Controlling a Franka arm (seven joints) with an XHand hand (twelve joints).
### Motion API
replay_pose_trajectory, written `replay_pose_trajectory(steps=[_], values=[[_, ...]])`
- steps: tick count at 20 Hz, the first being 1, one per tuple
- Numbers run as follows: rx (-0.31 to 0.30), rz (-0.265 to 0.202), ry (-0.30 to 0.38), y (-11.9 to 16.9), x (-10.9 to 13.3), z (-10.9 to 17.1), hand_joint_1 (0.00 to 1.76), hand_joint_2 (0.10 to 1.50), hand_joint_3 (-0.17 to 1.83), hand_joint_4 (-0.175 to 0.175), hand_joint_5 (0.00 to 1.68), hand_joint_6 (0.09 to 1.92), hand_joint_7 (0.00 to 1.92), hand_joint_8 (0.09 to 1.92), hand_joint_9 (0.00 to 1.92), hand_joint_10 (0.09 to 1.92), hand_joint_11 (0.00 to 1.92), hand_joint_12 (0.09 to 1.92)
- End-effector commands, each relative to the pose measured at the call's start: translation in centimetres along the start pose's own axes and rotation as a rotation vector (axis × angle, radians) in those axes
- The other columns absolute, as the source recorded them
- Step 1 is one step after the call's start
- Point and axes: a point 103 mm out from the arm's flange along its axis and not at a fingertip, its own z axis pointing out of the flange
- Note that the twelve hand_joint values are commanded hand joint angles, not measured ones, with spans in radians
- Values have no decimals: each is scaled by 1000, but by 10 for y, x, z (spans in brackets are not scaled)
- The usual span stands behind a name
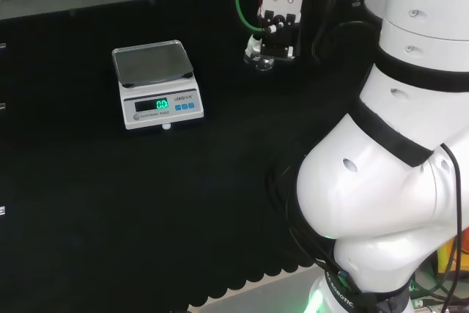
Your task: Put the beaker on the electronic balance.
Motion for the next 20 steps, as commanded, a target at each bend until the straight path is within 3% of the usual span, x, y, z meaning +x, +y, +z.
replay_pose_trajectory(steps=[1, 9, 15, 17, 20], values=[[-1, -26, 14, 0, 18, -4, 1211, 1228, 6, -175, 731, 1349, 789, 1375, 1029, 1223, 1218, 1308], [40, -79, 42, 20, 59, 2, 1209, 1232, 5, -175, 724, 1357, 783, 1382, 1027, 1214, 1220, 1303], [57, -144, 33, 30, 95, -4, 1206, 1237, 5, -175, 714, 1369, 776, 1393, 1030, 1199, 1230, 1288], [65, -149, 22, 31, 106, -8, 1298, 1219, -75, -175, 637, 1203, 848, 1290, 1034, 1173, 1231, 1269], [82, -160, 33, 33, 119, -15, 1344, 1230, -163, -175, 598, 1105, 890, 1232, 1037, 1154, 1233, 1256]])
